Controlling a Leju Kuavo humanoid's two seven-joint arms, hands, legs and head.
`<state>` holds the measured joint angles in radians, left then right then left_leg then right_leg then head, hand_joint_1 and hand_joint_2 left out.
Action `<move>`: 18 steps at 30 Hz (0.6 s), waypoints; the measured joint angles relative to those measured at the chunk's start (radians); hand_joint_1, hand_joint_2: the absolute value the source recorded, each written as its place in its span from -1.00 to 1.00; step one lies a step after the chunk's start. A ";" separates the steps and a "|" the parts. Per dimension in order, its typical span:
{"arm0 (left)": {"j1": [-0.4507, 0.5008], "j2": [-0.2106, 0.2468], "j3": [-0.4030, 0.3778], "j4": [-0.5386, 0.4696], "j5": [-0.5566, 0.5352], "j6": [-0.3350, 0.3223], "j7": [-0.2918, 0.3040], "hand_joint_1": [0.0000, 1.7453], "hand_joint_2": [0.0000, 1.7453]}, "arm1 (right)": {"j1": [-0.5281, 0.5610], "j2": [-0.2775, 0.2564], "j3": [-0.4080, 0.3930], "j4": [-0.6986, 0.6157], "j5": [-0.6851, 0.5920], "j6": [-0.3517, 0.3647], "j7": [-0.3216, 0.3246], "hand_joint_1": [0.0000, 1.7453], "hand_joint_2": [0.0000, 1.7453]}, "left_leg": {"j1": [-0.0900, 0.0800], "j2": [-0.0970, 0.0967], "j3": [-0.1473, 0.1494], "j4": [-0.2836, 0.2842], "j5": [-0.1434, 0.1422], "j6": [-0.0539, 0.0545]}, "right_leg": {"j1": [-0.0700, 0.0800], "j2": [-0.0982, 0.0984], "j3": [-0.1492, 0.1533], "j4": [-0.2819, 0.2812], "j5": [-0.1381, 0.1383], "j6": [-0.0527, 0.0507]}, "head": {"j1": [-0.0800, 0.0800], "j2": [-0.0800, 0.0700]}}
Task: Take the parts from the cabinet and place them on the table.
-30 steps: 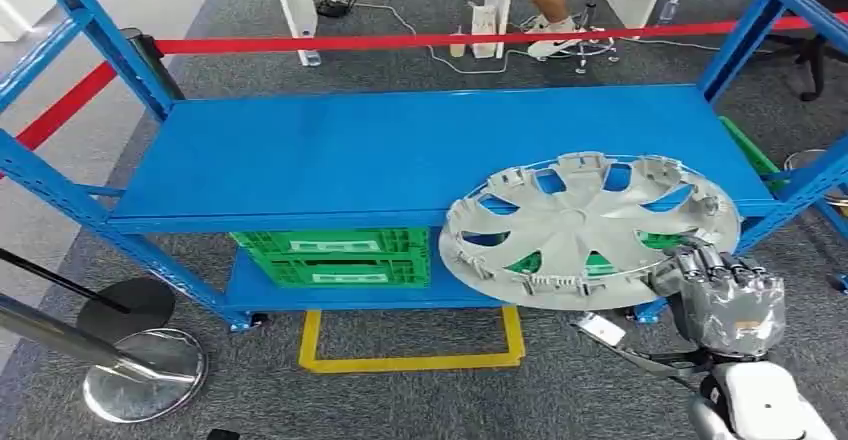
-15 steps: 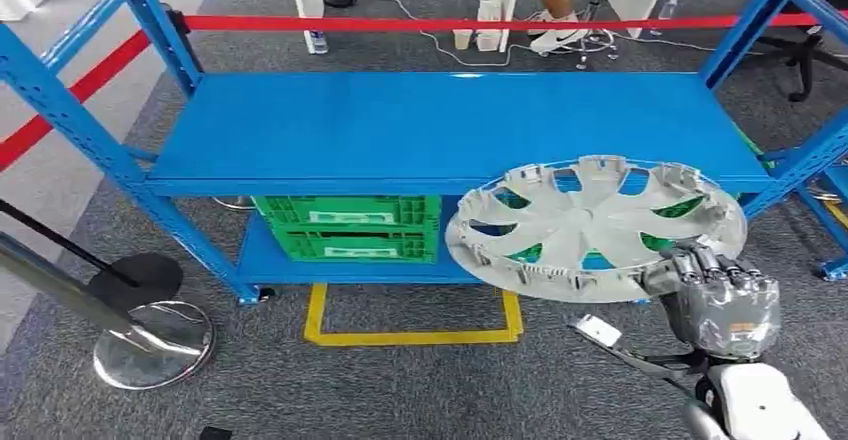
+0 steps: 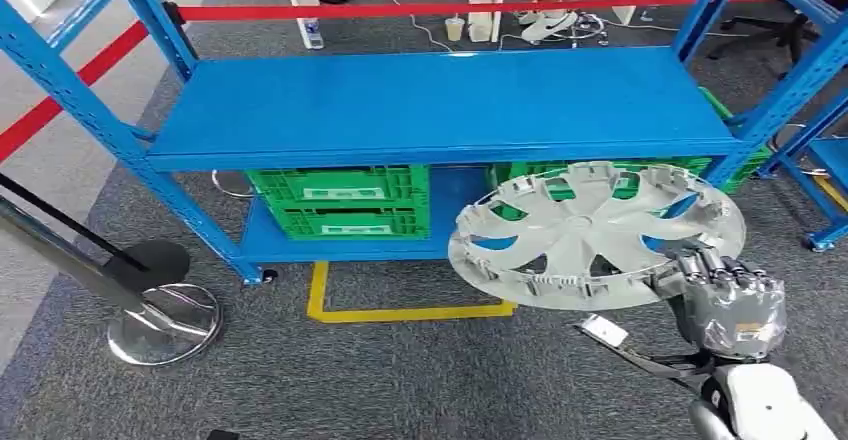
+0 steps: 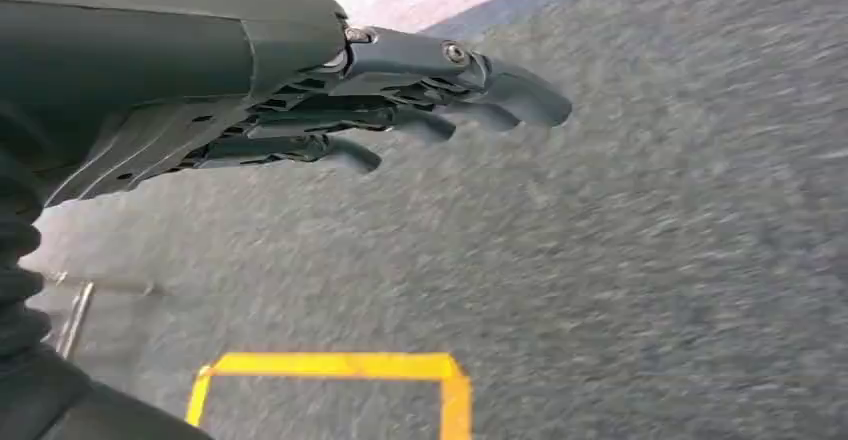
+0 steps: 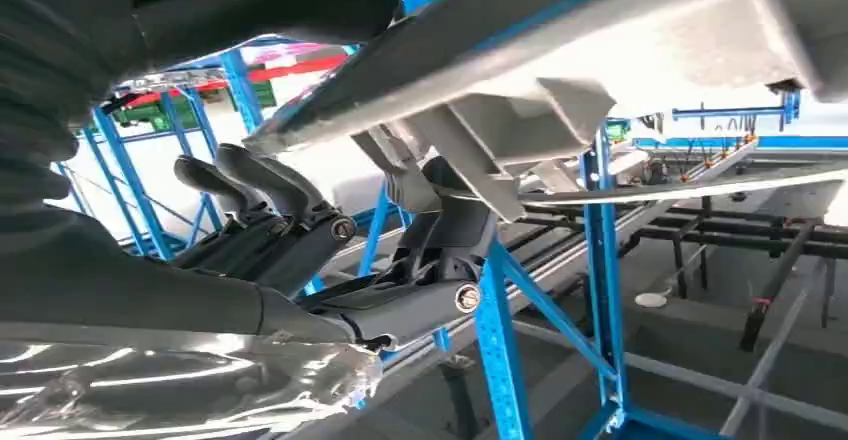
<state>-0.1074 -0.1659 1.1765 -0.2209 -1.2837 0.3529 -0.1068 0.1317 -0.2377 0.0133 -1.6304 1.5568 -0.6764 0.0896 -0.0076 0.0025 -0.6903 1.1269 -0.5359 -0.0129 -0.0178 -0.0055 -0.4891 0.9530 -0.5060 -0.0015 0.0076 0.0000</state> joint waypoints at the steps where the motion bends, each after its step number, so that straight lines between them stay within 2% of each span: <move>1: -0.001 0.000 0.000 0.000 0.000 0.000 0.000 -1.00 1.00 | 0.000 0.000 0.000 0.002 -0.002 0.000 0.000 1.00 1.00 | 0.003 0.000 -0.018 0.087 -0.046 -0.004 | 0.001 0.000 -0.015 0.003 0.010 -0.001 | 0.001 0.000; 2: -0.001 0.000 0.000 0.000 0.000 0.000 0.000 -1.00 1.00 | 0.000 0.000 0.000 0.004 -0.003 0.000 0.000 1.00 1.00 | 0.006 0.000 -0.027 0.156 -0.062 -0.007 | 0.001 -0.001 -0.032 0.007 0.020 -0.001 | 0.000 0.000; 3: -0.001 -0.001 0.000 0.000 0.000 0.000 0.000 -1.00 1.00 | 0.000 0.000 0.000 0.006 -0.003 0.000 0.000 1.00 1.00 | 0.007 0.000 -0.018 0.174 -0.047 -0.008 | 0.001 -0.001 -0.047 0.012 0.028 0.000 | 0.000 0.000; 4: -0.001 -0.001 0.000 0.000 0.000 0.000 0.000 -1.00 1.00 | 0.000 0.000 0.000 0.007 -0.004 0.000 0.000 1.00 1.00 | 0.008 0.000 0.010 0.156 -0.011 -0.007 | 0.001 0.000 -0.063 0.015 0.036 0.001 | 0.000 0.000; 5: -0.002 -0.001 0.000 0.000 0.000 0.000 0.000 -1.00 1.00 | 0.000 0.000 0.000 0.007 -0.007 0.000 0.000 1.00 1.00 | 0.008 0.000 0.052 0.103 0.025 -0.003 | 0.002 0.001 -0.075 0.018 0.044 0.004 | 0.000 0.000; 6: -0.002 -0.001 0.000 0.000 0.000 0.000 0.000 -1.00 1.00 | 0.000 -0.001 0.000 0.008 -0.008 0.000 0.000 1.00 1.00 | 0.007 -0.001 0.108 0.020 0.050 0.005 | 0.003 0.003 -0.084 0.019 0.051 0.006 | 0.000 0.000; 7: -0.003 0.000 0.000 0.000 0.000 0.000 0.000 -1.00 1.00 | 0.001 -0.001 0.000 0.008 -0.011 0.000 -0.002 1.00 1.00 | 0.003 -0.006 0.172 -0.074 0.056 0.019 | 0.000 0.003 -0.090 0.019 0.057 0.008 | 0.000 0.000; 8: -0.004 0.004 0.000 0.000 0.000 0.000 0.000 -1.00 1.00 | -0.002 -0.001 0.000 0.011 -0.014 0.000 -0.002 1.00 1.00 | -0.002 -0.007 0.215 -0.148 0.038 0.032 | 0.007 0.001 -0.097 0.023 0.063 0.015 | 0.002 0.000; 9: -0.006 0.003 0.000 0.000 0.000 0.001 0.000 -1.00 1.00 | -0.002 -0.002 0.000 0.015 -0.015 0.000 -0.003 1.00 1.00 | -0.005 -0.007 0.223 -0.177 0.027 0.031 | 0.000 0.001 -0.102 0.023 0.076 0.026 | 0.002 0.000; 10: -0.006 0.002 0.000 0.000 0.000 0.001 0.000 -1.00 1.00 | -0.005 -0.002 0.000 0.018 -0.016 0.000 -0.003 1.00 1.00 | -0.009 -0.007 0.216 -0.176 0.031 0.033 | -0.005 0.000 -0.109 0.020 0.085 0.036 | 0.000 0.000; 11: -0.006 0.002 0.000 0.000 0.000 0.001 0.000 -1.00 1.00 | -0.005 -0.002 0.000 0.021 -0.016 0.000 -0.003 1.00 1.00 | -0.012 -0.007 0.212 -0.177 0.039 0.036 | -0.008 0.000 -0.114 0.015 0.093 0.044 | 0.000 0.000; 12: -0.003 -0.002 0.000 0.000 0.000 0.001 0.000 -1.00 1.00 | -0.004 -0.003 0.000 0.021 -0.016 0.000 -0.003 1.00 1.00 | -0.009 -0.005 0.203 -0.189 0.059 0.044 | -0.003 0.001 -0.117 0.010 0.099 0.051 | 0.000 0.000; 13: -0.003 -0.002 0.000 0.000 0.000 0.003 0.000 -1.00 1.00 | -0.004 -0.003 0.000 0.024 -0.016 0.000 -0.003 1.00 1.00 | -0.002 -0.002 0.207 -0.208 0.064 0.049 | -0.006 0.002 -0.134 0.024 0.062 0.051 | 0.002 0.000; 14: -0.003 -0.001 0.000 0.000 0.000 0.003 0.000 -1.00 1.00 | -0.005 -0.005 0.000 0.027 -0.016 0.000 -0.003 1.00 1.00 | -0.001 -0.002 0.195 -0.203 0.070 0.058 | -0.005 0.003 -0.153 0.072 0.010 0.052 | 0.007 0.000; 15: -0.004 -0.001 0.000 0.000 0.000 0.003 0.000 -1.00 1.00 | -0.006 -0.006 -0.001 0.029 -0.016 0.000 -0.003 1.00 1.00 | -0.001 -0.001 0.187 -0.201 0.073 0.059 | -0.007 0.003 -0.170 0.136 -0.036 0.054 | 0.010 0.000; 18: -0.004 -0.001 0.000 0.000 0.000 0.003 0.000 -1.00 1.00 | -0.006 -0.006 0.000 0.029 -0.016 0.000 -0.003 1.00 1.00 | -0.001 -0.001 0.186 -0.201 0.074 0.059 | -0.007 0.003 -0.171 0.141 -0.039 0.054 | 0.010 0.000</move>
<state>-0.1110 -0.1671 1.1769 -0.2212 -1.2837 0.3563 -0.1072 0.1258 -0.2434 0.0129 -1.6010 1.5404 -0.6760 0.0866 -0.0084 0.0017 -0.5039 0.9263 -0.4622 0.0458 -0.0244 -0.0026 -0.6604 1.0943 -0.5452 0.0525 0.0172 0.0000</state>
